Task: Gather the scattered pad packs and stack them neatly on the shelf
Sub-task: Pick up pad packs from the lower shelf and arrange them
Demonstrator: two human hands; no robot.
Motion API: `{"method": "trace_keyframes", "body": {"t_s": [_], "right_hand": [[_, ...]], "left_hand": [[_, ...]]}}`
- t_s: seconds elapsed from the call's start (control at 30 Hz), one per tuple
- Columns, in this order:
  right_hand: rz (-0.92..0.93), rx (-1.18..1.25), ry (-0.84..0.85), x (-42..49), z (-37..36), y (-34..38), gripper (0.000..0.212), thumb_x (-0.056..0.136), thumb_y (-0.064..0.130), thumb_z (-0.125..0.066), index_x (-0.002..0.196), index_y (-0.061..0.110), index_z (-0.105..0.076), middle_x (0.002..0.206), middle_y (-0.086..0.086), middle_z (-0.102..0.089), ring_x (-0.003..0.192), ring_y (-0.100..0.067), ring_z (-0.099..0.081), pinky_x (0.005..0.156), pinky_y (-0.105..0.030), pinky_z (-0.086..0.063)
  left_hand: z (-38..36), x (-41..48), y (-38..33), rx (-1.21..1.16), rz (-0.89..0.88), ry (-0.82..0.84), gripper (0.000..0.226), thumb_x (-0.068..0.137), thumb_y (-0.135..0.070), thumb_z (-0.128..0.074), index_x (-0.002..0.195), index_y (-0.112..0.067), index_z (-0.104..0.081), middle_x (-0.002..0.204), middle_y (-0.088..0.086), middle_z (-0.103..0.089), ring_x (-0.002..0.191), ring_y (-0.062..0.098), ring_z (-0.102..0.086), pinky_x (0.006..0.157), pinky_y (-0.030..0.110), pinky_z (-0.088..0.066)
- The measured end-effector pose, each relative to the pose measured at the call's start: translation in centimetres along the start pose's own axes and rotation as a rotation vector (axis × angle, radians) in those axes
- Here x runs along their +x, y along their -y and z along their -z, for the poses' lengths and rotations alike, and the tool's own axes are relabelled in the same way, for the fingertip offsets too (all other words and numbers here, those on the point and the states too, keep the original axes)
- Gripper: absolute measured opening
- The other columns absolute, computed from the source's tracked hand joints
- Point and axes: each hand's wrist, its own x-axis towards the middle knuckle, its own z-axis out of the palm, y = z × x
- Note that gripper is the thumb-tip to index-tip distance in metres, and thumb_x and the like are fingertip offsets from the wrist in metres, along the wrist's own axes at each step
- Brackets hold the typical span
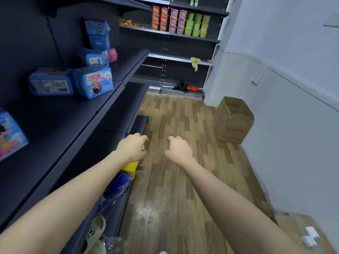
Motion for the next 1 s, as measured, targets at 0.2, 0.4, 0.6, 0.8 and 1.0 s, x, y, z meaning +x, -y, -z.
{"method": "trace_keyframes", "body": {"t_s": [0.2,0.4,0.6,0.8,1.0], "right_hand": [[-0.006,-0.014,-0.011,9.3,2.9,-2.3,0.041,0.09,0.017,-0.049,0.131,0.013,-0.044,0.127,-0.011,-0.047,0.119,-0.031,-0.046,0.088,-0.038,-0.043],[0.023,-0.011,-0.013,17.0,5.1,-4.0,0.042,0.09,0.015,-0.049,0.132,0.013,-0.044,0.128,-0.011,-0.047,0.118,-0.031,-0.046,0.089,-0.039,-0.044],[0.039,-0.01,-0.008,22.2,6.1,-5.3,0.043,0.09,0.016,-0.049,0.132,0.014,-0.043,0.13,-0.01,-0.046,0.12,-0.031,-0.045,0.089,-0.039,-0.043],[0.048,-0.002,0.0,26.7,6.0,-5.8,0.041,0.09,0.016,-0.05,0.131,0.014,-0.044,0.128,-0.01,-0.047,0.118,-0.03,-0.046,0.085,-0.036,-0.043],[0.036,0.012,-0.004,32.6,6.1,-6.1,0.043,0.09,0.017,-0.051,0.132,0.014,-0.044,0.128,-0.01,-0.048,0.118,-0.03,-0.048,0.085,-0.035,-0.043]], "left_hand": [[1.2,9.7,-0.9,0.012,0.001,-0.032,0.045,0.088,-0.026,-0.053,0.132,-0.021,-0.047,0.126,0.004,-0.05,0.115,0.025,-0.05,0.088,0.038,-0.048],[2.2,17.7,-1.9,0.021,0.014,-0.053,0.042,0.089,-0.027,-0.053,0.131,-0.021,-0.048,0.126,0.004,-0.05,0.115,0.025,-0.05,0.089,0.037,-0.048],[2.5,22.6,-2.2,0.04,0.006,-0.071,0.037,0.09,-0.026,-0.051,0.127,-0.019,-0.052,0.122,0.004,-0.053,0.112,0.024,-0.052,0.085,0.036,-0.048],[2.3,27.1,-1.7,0.05,-0.001,-0.071,0.035,0.091,-0.025,-0.05,0.125,-0.018,-0.053,0.12,0.003,-0.054,0.11,0.023,-0.052,0.085,0.036,-0.049],[1.6,33.5,-0.2,0.071,-0.015,-0.017,0.033,0.09,-0.025,-0.05,0.122,-0.017,-0.055,0.118,0.004,-0.054,0.109,0.024,-0.052,0.085,0.037,-0.049]]}}
